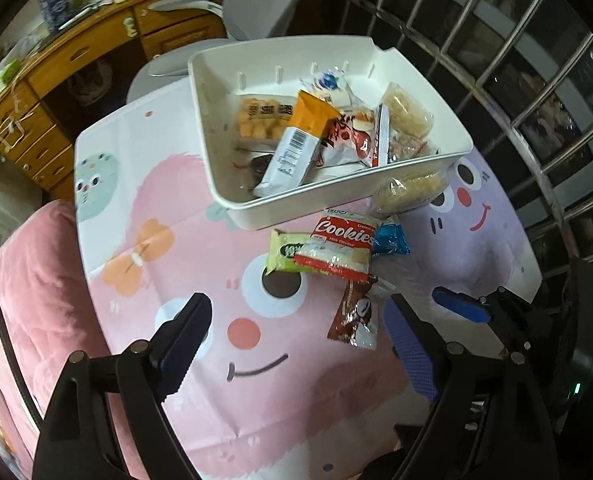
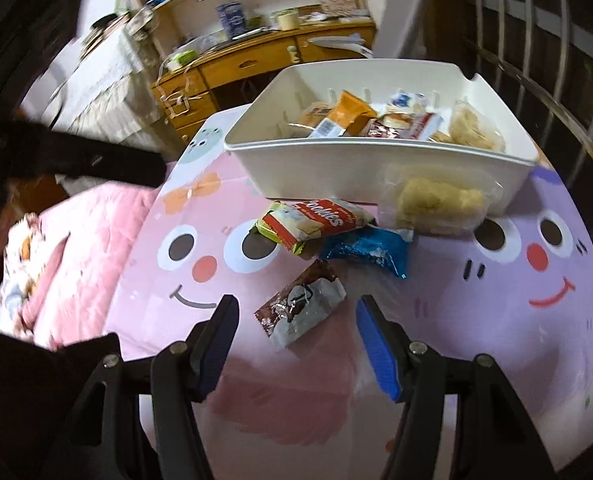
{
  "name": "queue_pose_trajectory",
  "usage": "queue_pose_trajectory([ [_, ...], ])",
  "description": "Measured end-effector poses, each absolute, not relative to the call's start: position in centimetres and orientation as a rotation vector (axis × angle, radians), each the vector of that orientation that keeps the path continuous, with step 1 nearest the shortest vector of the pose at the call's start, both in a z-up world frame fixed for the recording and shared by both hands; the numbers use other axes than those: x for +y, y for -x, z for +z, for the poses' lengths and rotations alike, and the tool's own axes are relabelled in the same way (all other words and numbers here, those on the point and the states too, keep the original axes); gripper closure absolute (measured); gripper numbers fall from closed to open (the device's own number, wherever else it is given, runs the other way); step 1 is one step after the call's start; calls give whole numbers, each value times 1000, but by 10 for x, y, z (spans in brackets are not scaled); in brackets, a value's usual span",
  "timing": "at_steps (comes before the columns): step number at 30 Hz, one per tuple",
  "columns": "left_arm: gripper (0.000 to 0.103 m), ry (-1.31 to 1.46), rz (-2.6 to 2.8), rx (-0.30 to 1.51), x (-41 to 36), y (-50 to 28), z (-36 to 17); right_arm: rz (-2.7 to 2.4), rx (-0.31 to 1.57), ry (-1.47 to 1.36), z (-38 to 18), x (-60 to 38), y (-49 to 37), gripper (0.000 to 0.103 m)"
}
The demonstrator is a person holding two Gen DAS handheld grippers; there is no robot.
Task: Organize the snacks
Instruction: 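Lower the left gripper toward the red Cookies pack, then grasp the red Cookies pack with the left gripper while the right grasps the brown wrapper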
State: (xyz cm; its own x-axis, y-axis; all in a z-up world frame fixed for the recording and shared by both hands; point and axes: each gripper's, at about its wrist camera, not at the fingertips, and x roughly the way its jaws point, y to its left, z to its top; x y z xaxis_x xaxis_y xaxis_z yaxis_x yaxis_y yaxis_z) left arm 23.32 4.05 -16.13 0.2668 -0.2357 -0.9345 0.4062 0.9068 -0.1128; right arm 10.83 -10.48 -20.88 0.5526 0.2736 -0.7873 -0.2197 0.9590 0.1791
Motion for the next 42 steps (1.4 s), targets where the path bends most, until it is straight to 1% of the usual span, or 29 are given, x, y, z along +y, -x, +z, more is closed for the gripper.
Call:
queue_pose_trajectory([
  [9, 16, -244, -494, 1328, 0, -268, -209, 360, 884, 89, -240, -96, -121, 42],
  [20, 16, -290, -563, 1432, -30, -300, -262, 456, 929, 163, -265, -90, -141, 42],
  [25, 16, -272, -581, 1441, -34, -306, -275, 476, 947, 190, -272, -84, -149, 45],
  [29, 16, -313, -585, 1414, -39, -306, -278, 489, 936, 217, -273, -78, -152, 46],
  [32, 16, -338, -593, 1389, -44, -305, -278, 494, 926, 229, -273, -76, -153, 48],
  [35, 17, -356, -592, 1371, -52, -305, -278, 493, 919, 231, -273, -75, -154, 54],
  [36, 19, -361, -592, 1366, -57, -306, -278, 496, 917, 231, -273, -74, -154, 54],
  [37, 26, -360, -602, 1362, -59, -305, -277, 496, 918, 232, -273, -73, -154, 55],
  [38, 28, -360, -609, 1358, -58, -304, -275, 496, 919, 232, -273, -73, -155, 56],
  [40, 42, -364, -628, 1352, -62, -300, -273, 501, 924, 242, -274, -72, -150, 58],
  [42, 47, -373, -641, 1349, -68, -297, -272, 507, 927, 258, -271, -70, -150, 59],
])
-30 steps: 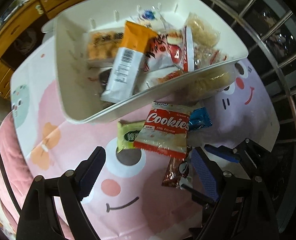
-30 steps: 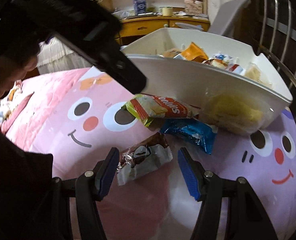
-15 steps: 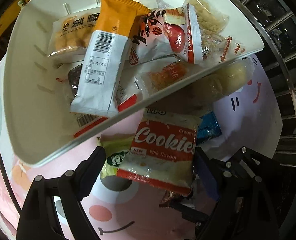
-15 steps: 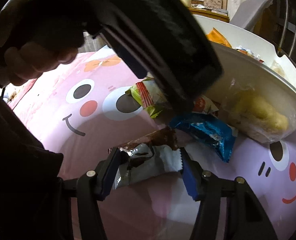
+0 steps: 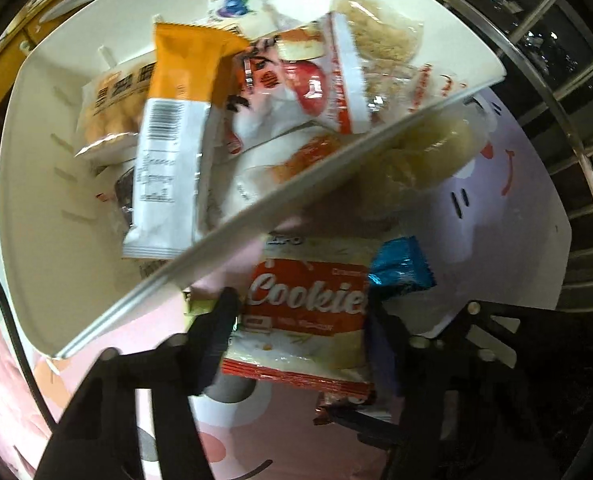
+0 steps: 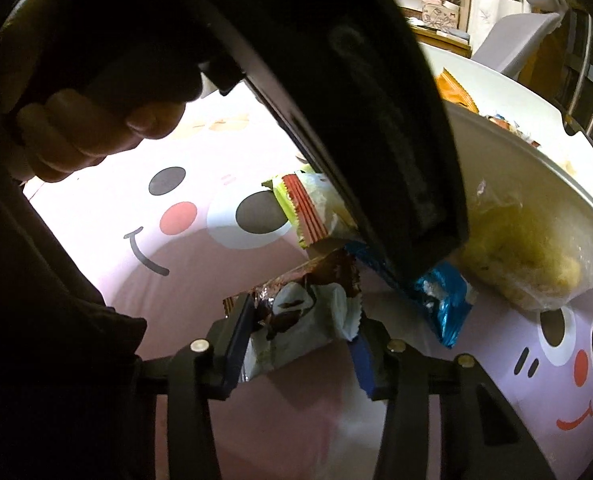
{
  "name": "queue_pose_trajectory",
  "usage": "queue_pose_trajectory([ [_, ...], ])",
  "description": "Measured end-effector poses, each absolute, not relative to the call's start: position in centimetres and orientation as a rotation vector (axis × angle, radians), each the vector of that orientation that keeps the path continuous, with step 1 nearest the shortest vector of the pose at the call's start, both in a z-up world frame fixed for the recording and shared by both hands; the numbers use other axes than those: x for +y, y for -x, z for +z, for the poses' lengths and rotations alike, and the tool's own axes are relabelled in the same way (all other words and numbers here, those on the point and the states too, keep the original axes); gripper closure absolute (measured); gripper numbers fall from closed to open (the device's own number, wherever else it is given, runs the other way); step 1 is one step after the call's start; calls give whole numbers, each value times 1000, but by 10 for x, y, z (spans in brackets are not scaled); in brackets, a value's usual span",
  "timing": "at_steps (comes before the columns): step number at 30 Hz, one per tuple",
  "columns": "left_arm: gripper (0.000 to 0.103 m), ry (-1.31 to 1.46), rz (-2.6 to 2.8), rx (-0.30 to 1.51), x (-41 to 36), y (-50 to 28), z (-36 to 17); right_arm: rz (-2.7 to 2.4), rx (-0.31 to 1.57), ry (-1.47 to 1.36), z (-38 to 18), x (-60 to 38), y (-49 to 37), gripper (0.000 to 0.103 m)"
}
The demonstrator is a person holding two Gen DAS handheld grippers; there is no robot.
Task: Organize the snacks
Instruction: 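Grasp the red Cookies pack with the left gripper while the right grasps the brown wrapper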
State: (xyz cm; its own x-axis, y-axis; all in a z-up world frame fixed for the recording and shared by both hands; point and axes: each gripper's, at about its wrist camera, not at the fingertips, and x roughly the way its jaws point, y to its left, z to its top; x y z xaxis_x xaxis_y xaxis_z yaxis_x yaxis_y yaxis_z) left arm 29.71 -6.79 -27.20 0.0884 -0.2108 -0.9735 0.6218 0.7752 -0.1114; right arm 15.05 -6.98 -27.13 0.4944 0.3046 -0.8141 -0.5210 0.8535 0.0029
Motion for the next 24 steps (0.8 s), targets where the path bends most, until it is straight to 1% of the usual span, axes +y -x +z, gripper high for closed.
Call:
queue_pose_trajectory([
  [1, 51, -382, -638, 1348, -71, -296, -272, 510, 930, 265, -270, -68, -151, 60],
  [3, 54, -395, -632, 1342, -74, -295, -271, 514, 934, 270, -269, -65, -152, 62],
  [6, 56, -387, -620, 1347, -76, -293, -271, 516, 938, 271, -265, -62, -152, 65],
  [15, 56, -365, -562, 1345, -51, -282, -256, 501, 943, 276, -255, -60, -148, 71],
  [24, 56, -267, -474, 1355, -20, -262, -244, 481, 946, 260, -247, -54, -137, 76],
])
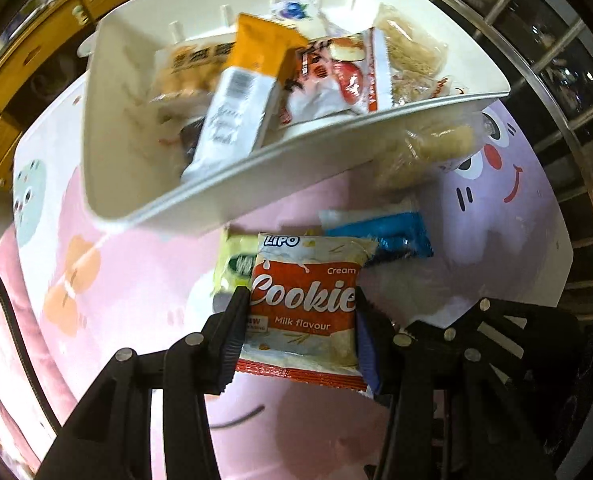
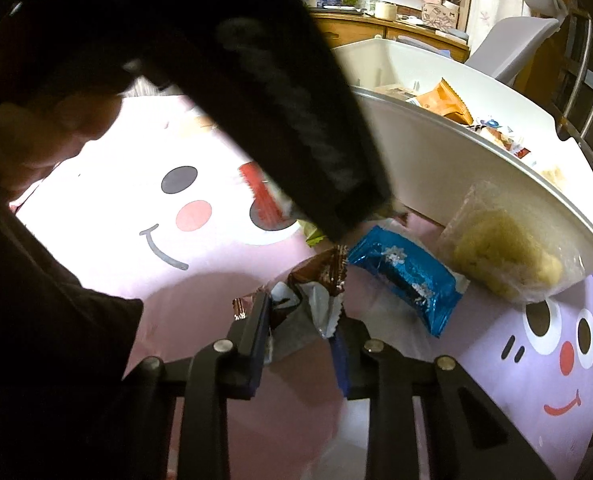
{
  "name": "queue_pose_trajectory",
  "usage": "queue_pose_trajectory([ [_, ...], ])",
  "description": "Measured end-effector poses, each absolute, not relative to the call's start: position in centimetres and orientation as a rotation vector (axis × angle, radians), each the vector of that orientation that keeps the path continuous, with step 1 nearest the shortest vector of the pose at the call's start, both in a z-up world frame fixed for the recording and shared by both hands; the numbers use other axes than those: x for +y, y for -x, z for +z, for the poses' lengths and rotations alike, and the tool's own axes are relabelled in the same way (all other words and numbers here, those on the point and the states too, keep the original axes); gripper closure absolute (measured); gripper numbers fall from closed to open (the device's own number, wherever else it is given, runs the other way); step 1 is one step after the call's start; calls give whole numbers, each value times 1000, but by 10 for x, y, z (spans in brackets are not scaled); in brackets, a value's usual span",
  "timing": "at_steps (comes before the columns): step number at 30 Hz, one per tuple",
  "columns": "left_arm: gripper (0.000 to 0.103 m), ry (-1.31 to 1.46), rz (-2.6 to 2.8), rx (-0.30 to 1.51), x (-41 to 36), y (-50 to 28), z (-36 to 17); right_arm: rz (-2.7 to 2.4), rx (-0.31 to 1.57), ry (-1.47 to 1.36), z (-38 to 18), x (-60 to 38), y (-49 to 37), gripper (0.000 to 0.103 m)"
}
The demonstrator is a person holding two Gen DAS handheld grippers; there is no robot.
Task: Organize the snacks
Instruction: 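Grasp the red Cookies pack with the left gripper while the right grasps the brown wrapper, then carry both snacks over the white tray and open both grippers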
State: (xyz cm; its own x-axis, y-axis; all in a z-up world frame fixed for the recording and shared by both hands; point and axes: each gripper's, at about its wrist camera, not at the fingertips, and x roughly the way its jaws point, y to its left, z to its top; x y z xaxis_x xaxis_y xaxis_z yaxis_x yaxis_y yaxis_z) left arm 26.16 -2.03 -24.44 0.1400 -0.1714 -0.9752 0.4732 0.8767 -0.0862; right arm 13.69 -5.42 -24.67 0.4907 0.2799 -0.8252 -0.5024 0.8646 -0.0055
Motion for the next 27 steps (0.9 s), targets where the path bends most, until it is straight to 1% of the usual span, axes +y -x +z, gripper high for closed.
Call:
queue_pose_trajectory([
  [4, 56, -222, -450, 1354, -7, -254, -236, 464, 948, 237, -241, -55, -135, 79],
  [7, 56, -192, -447, 1326, 3, -248, -220, 451, 944, 211, -233, -59, -133, 81],
  [11, 56, -165, -446, 1301, 17, -244, -199, 437, 925, 187, -222, -73, -124, 82],
  [19, 56, -109, -415, 1250, 35, -245, -158, 429, 872, 133, -191, -77, -126, 83],
  [27, 56, -73, -376, 1187, 46, -264, -128, 388, 806, 82, -156, -89, -135, 83],
])
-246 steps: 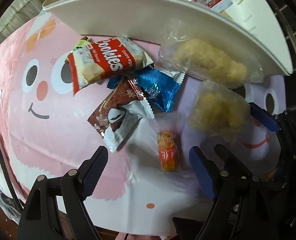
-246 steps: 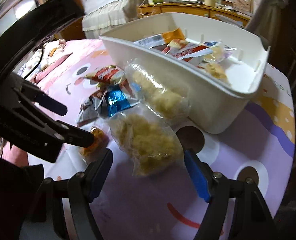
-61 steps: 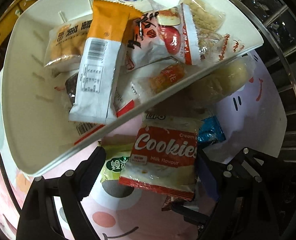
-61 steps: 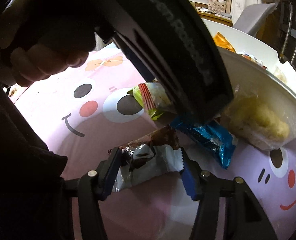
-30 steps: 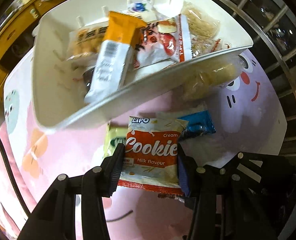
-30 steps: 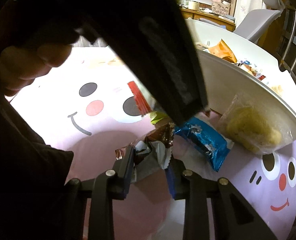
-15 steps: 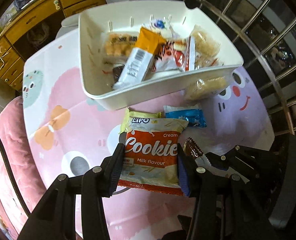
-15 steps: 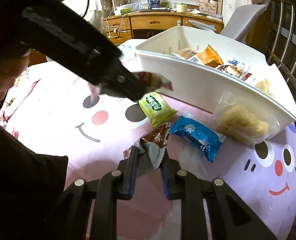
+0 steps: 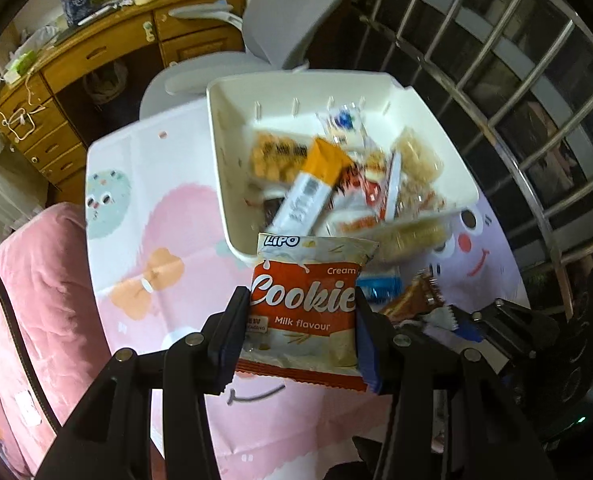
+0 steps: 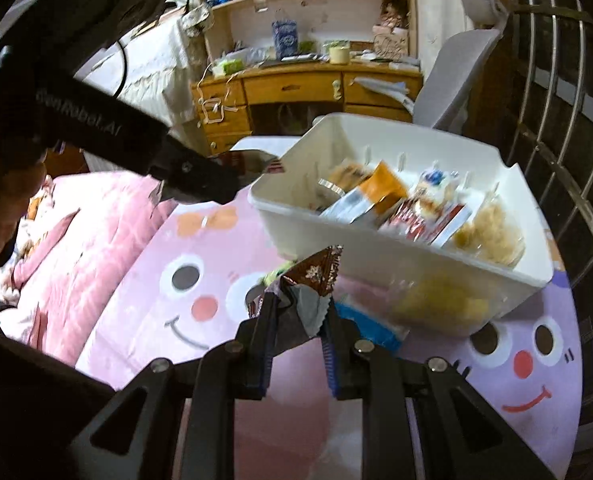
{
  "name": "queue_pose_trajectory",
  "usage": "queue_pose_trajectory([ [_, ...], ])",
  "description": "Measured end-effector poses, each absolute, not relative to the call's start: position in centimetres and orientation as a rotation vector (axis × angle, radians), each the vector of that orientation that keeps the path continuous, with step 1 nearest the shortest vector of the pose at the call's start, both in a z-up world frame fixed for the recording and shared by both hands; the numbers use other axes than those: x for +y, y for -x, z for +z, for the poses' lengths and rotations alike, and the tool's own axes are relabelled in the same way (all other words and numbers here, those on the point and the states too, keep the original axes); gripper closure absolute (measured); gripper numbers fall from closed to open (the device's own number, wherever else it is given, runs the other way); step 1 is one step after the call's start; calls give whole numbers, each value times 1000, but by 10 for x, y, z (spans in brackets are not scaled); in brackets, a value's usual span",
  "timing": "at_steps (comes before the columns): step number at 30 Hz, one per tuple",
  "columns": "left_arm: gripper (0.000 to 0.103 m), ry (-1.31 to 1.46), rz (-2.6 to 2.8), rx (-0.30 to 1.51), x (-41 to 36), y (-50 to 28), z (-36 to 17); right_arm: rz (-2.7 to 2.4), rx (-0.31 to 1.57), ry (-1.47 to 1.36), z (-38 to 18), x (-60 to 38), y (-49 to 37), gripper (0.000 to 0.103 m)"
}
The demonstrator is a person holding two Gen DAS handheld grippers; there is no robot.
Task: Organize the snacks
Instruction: 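Carry both snacks over the white tray and open both grippers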
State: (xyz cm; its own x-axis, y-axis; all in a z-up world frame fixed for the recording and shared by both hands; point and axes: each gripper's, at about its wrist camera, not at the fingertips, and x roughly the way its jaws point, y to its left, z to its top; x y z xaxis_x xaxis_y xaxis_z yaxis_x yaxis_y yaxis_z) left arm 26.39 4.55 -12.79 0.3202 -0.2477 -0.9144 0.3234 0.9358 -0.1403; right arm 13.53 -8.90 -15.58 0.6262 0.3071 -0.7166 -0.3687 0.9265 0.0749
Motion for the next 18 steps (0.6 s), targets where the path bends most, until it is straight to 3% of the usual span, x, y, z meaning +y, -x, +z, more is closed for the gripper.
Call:
queue_pose_trajectory([
  [18, 56, 34, -341, 1080, 36, -331, -109, 142, 707, 2, -117, -170, -205, 82],
])
